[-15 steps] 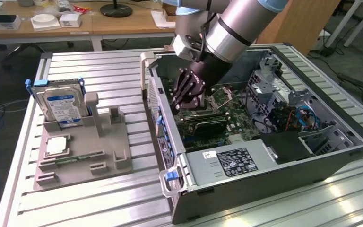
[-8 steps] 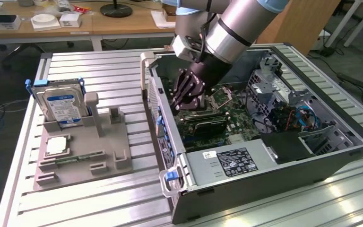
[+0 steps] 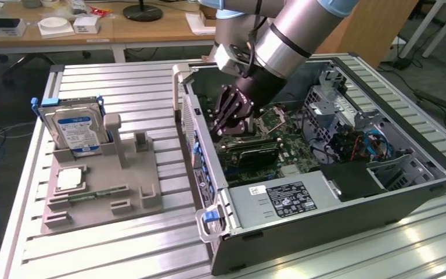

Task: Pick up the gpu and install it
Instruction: 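Press down on the gpu until it lock into place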

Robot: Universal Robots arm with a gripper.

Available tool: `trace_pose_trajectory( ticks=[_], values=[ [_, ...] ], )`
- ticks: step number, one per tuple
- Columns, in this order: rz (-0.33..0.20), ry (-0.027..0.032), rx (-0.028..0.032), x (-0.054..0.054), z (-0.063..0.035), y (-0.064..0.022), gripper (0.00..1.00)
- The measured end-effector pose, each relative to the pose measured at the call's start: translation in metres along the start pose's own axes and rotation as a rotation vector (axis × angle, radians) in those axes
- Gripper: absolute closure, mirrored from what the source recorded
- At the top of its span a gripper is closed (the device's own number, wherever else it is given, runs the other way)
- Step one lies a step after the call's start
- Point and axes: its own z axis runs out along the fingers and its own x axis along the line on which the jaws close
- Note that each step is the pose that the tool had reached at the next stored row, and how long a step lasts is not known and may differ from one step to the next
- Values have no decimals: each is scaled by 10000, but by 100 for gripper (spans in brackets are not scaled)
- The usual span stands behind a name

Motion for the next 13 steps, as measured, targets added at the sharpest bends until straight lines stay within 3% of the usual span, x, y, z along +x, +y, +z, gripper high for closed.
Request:
trace_pose_trajectory(
  ticks=[3, 4, 7, 9, 13],
  values=[
    [-1, -1, -22, 6, 9, -6, 90],
    [-2, -5, -65, 11, 13, -9, 90],
    [6, -6, -291, 20, 13, -21, 90],
    [13, -2, -398, 21, 4, -39, 90],
    [14, -6, -465, 26, 6, -57, 90]
  ],
)
